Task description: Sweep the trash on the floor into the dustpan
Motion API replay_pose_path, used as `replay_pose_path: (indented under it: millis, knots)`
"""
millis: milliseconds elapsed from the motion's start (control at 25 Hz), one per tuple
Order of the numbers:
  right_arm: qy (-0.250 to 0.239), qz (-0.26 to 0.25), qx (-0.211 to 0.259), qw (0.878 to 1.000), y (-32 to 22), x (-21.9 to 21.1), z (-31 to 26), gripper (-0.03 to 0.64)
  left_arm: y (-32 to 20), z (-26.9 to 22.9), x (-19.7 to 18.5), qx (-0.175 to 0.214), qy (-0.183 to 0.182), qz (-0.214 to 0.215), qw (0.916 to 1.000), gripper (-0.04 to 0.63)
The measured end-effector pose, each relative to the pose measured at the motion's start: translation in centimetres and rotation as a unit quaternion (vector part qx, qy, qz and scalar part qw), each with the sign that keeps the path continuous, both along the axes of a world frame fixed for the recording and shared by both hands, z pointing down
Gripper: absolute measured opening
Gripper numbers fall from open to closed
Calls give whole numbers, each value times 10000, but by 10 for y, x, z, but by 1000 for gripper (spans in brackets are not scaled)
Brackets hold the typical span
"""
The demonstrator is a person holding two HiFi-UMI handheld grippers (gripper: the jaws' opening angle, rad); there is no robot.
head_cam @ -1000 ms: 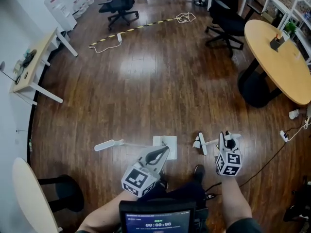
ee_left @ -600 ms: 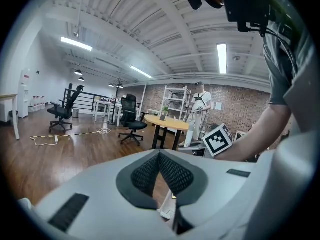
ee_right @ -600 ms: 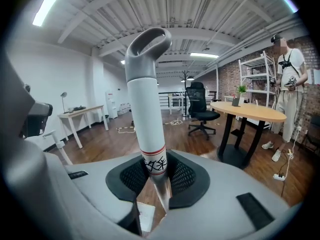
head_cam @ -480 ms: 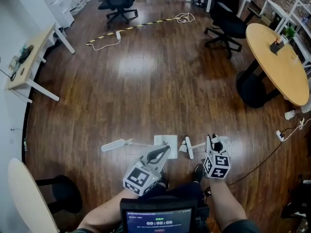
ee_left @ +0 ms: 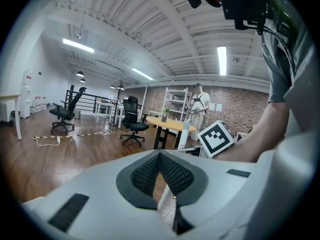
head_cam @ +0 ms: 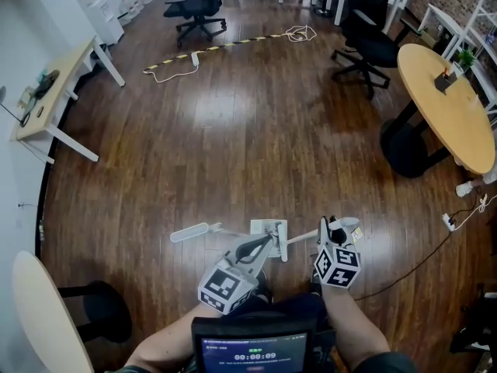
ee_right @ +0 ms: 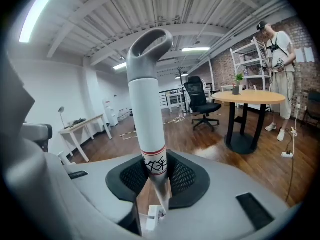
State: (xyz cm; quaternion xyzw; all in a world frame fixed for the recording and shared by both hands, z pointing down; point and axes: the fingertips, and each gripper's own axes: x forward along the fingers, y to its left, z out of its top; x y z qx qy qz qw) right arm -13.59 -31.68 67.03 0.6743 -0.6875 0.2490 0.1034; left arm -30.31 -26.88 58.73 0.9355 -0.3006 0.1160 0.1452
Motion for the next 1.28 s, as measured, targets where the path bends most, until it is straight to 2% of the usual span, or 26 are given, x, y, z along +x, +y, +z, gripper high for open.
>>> replay_pose_path:
  millis: [240, 480, 680, 920, 1080, 1280]
  knots:
    - [-44, 369, 136, 9992, 24, 35, -33, 109, 7, -16, 17, -26, 203, 152, 9997, 15]
    - [16, 402, 461, 9981, 45, 89, -86, 109, 4, -48, 67, 119, 300, 255, 9992, 15]
    - [161, 278, 786, 9964, 69, 144, -150, 109, 6, -90, 111, 270, 475, 61, 9985, 15]
    - [293, 101, 1012, 9944, 107, 247, -222, 108, 26, -144, 205, 549, 570, -86, 9968, 15]
    - [459, -299, 1326, 9896, 135, 322, -267, 107, 47, -182, 285, 809, 654, -284, 9942, 15]
    - [616, -682, 1649, 9820, 183, 411, -312, 107, 95, -216, 376, 899, 675, -454, 9926, 15]
